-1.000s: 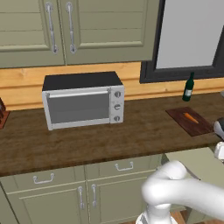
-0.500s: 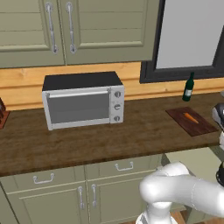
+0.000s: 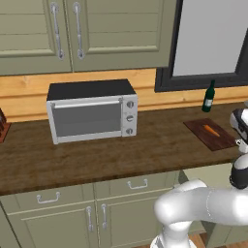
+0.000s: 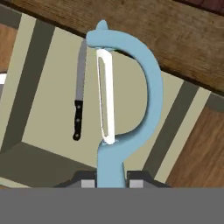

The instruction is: Place the appropriate cutting tool for cutting the carrot skin on the cutting board.

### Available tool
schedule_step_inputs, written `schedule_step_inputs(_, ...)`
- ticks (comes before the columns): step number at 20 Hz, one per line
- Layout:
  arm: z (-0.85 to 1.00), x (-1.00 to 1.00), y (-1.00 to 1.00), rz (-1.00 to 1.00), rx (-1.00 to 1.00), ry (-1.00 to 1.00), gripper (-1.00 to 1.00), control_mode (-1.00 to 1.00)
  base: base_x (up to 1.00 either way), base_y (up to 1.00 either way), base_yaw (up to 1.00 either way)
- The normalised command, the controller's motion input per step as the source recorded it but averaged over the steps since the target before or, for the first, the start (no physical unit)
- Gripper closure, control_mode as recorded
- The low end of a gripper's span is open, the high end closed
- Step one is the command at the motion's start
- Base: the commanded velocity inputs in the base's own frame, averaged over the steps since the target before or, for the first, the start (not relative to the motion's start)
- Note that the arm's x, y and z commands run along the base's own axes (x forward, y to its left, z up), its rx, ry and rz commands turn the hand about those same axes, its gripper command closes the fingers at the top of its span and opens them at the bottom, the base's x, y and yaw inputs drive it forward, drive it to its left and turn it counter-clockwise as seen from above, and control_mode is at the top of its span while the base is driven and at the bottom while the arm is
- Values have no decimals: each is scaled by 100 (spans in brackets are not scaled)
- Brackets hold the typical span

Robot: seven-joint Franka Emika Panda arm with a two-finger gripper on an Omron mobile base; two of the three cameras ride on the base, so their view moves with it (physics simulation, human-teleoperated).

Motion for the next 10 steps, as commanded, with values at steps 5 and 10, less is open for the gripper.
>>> schedule_step_inputs(5,0,65,0,13,0,-9,100,-100,0,0,0)
schedule_step_inputs(10,0,68,0,12,0,-7,100,-100,0,0,0)
